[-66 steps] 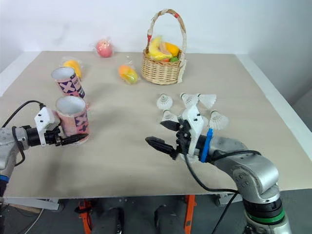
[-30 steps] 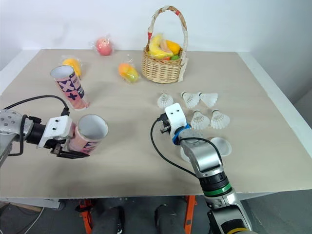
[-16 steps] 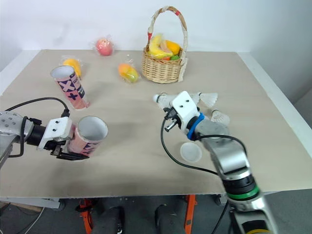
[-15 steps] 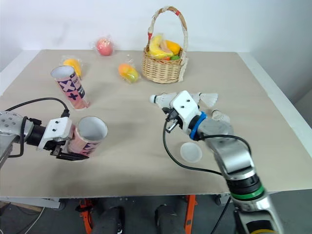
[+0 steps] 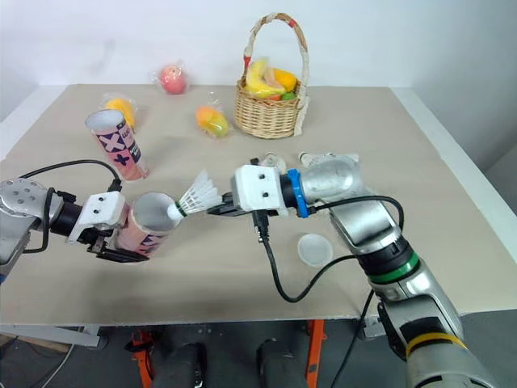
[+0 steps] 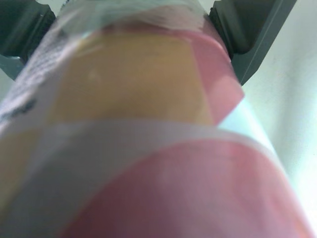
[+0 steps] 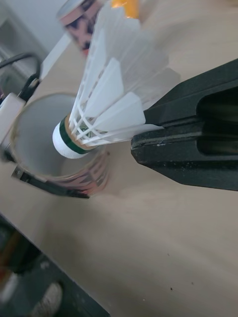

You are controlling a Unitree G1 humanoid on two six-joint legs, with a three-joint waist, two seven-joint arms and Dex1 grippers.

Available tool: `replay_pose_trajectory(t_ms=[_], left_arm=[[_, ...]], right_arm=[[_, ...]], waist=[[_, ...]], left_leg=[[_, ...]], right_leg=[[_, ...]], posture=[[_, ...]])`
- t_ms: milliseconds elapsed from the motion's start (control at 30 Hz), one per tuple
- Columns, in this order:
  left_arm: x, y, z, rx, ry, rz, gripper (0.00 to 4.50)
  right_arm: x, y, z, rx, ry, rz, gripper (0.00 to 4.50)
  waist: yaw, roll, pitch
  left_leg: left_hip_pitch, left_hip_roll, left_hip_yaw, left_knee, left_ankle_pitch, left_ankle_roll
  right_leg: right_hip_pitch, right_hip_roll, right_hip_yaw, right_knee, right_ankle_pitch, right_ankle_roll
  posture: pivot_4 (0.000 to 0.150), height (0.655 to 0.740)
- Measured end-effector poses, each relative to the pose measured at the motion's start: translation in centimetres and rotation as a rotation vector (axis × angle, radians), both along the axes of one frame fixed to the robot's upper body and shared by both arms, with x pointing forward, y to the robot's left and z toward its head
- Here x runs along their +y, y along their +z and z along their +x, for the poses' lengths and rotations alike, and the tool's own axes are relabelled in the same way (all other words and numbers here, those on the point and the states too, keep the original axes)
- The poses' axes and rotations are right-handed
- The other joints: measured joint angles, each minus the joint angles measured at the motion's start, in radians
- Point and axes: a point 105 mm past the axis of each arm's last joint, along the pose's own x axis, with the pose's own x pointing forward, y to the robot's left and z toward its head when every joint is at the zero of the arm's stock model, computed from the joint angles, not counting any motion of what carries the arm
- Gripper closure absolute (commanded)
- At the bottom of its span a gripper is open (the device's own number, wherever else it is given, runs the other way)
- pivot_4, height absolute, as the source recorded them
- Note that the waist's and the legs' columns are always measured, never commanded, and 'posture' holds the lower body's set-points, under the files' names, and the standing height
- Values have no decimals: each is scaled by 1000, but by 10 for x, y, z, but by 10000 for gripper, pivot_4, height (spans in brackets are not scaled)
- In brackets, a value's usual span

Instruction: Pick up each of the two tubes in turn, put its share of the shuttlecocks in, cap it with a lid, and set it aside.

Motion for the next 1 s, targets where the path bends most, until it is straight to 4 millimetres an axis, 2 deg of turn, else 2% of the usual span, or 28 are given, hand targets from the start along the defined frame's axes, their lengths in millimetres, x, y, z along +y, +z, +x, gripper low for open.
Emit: replay_pose_trajectory(t_ms=[100,267,333,400,433,533,600,700,767,800,867,933,967,1000], left_arm=[[0,0,0,2,-3,5,11626],[0,0,-1,7,-2,6,11626],[0,0,-1,8,0,6,11626],[0,0,-1,8,1,6,11626],[0,0,0,8,2,6,11626],[0,0,0,10,8,4,11626],[0,0,0,11,11,3,11626],[0,0,-1,9,14,0,11626],[-1,-1,-1,8,17,-1,11626],[-1,-1,-2,9,17,-2,11626],[-1,-1,-3,11,21,-5,11626],[1,-2,-5,15,32,-10,11626],[2,-2,-5,14,37,-11,11626],[2,-2,-6,14,39,-10,11626]], right_arm=[[9,0,1,-29,57,-43,44613],[24,-1,5,-55,108,-84,44613],[36,-2,4,-54,142,-101,37896],[41,1,4,-53,150,-97,33846],[43,3,4,-51,154,-97,27788],[48,8,4,-53,169,-97,15334],[47,8,4,-38,171,-95,5468],[36,14,3,38,156,-63,5468],[22,31,14,115,67,65,5468],[9,43,27,164,-43,183,5468],[-8,47,45,215,-193,283,5468],[-32,30,74,325,-473,405,5468],[-42,11,85,394,-609,435,5468],[-46,1,89,430,-673,448,5468]], waist=[[1,0,0],[0,0,0],[0,0,0],[0,0,0],[0,0,0],[0,0,0],[0,0,0],[1,0,0],[1,0,0],[1,0,0],[1,0,-1],[0,-1,-1],[0,-1,-1],[0,0,-1]], left_leg=[[0,0,0,0,0,0],[1,0,0,0,0,0],[1,0,0,0,0,0],[1,0,0,0,0,0],[1,0,0,0,0,0],[1,0,0,1,0,0],[1,0,0,1,0,0],[1,0,-1,1,0,0],[1,0,-1,1,0,0],[2,0,-1,1,0,0],[2,0,-1,1,0,0],[2,0,-1,1,0,0],[2,0,-1,1,0,-1],[2,0,0,1,0,-1]], right_leg=[[0,0,0,1,3,-6],[-1,0,0,3,2,-7],[-1,0,0,5,2,-7],[-2,0,0,5,2,-7],[-2,0,0,6,1,-7],[-2,0,-1,7,1,-8],[-2,0,-1,9,0,-8],[-2,0,-1,10,-1,-9],[-2,0,-1,11,-1,-9],[-2,0,-2,11,-1,-9],[-2,-1,-1,11,-1,-10],[-2,0,-1,12,-1,-10],[-3,0,-1,12,-1,-10],[-3,0,-1,12,-1,-10]], posture=[[1500,7400],[1500,7400],[1500,7400],[1500,7400],[1500,7400],[1500,7400],[1500,7400],[1500,7400],[1500,7400],[1500,7400],[1500,7400],[1500,7400],[1500,7400],[1500,7400]])
